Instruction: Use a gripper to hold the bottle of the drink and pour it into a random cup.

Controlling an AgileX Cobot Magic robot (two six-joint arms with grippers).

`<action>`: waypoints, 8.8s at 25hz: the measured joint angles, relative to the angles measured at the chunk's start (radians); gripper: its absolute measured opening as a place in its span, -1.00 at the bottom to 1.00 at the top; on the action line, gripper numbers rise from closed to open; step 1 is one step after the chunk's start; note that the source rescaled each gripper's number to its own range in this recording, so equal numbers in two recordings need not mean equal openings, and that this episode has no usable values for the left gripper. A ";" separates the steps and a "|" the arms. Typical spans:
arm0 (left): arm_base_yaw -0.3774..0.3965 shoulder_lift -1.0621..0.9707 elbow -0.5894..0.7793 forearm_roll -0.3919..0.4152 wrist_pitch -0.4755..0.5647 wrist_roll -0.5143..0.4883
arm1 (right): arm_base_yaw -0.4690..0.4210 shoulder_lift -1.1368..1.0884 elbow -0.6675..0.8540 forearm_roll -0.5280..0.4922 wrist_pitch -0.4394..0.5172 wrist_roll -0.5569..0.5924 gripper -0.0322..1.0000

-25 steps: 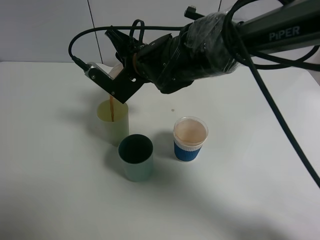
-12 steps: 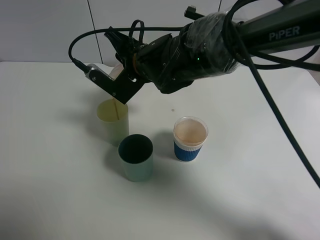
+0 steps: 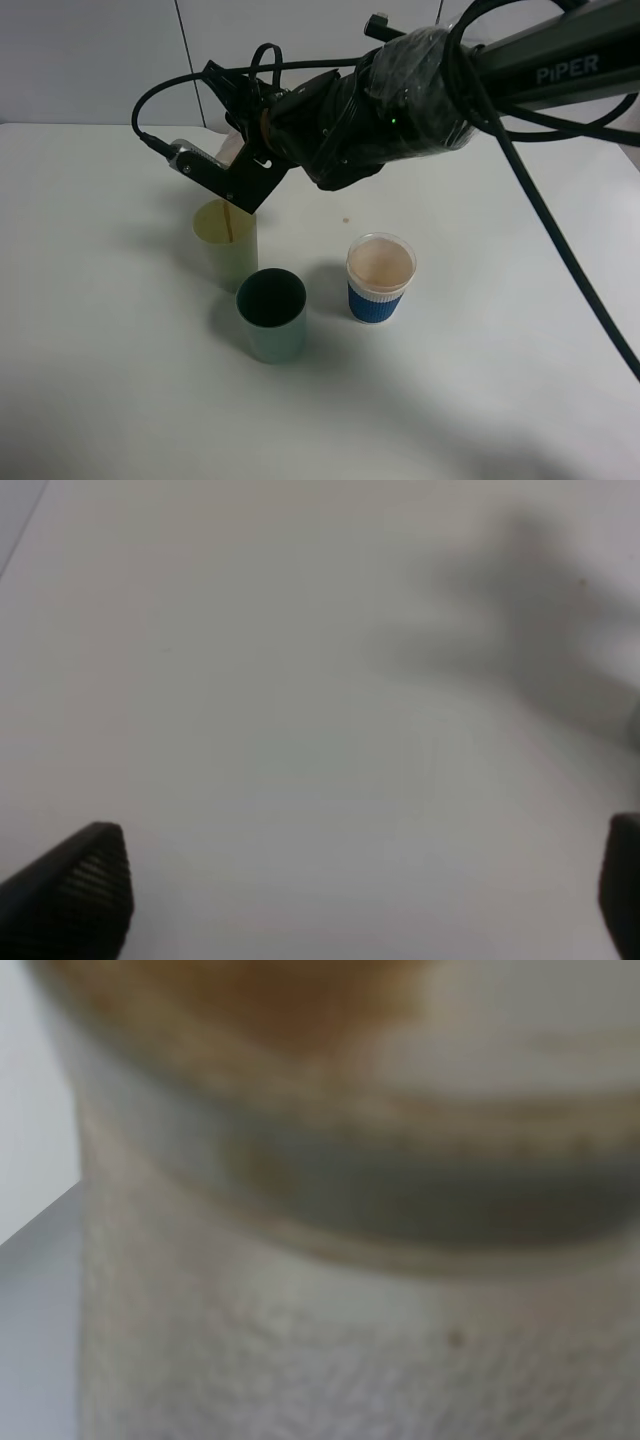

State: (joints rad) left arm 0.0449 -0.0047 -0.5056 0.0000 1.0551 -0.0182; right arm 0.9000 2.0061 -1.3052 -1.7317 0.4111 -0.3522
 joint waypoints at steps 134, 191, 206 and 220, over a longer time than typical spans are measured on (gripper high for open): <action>0.000 0.000 0.000 0.000 0.000 0.000 | -0.570 0.019 0.377 1.596 -0.890 0.296 -0.93; 0.000 0.000 0.000 0.005 0.000 0.000 | -0.580 -0.506 0.379 1.512 -0.508 0.368 1.00; 0.000 0.000 0.000 0.000 0.000 0.000 | -0.890 -0.829 0.381 1.474 -0.188 0.385 1.00; 0.000 0.000 0.000 0.000 0.000 0.000 | -0.971 -1.442 0.741 1.569 -0.134 0.384 1.00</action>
State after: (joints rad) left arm 0.0449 -0.0047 -0.5056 0.0000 1.0551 -0.0182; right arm -0.0713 0.5637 -0.5643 -0.1624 0.2770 0.0316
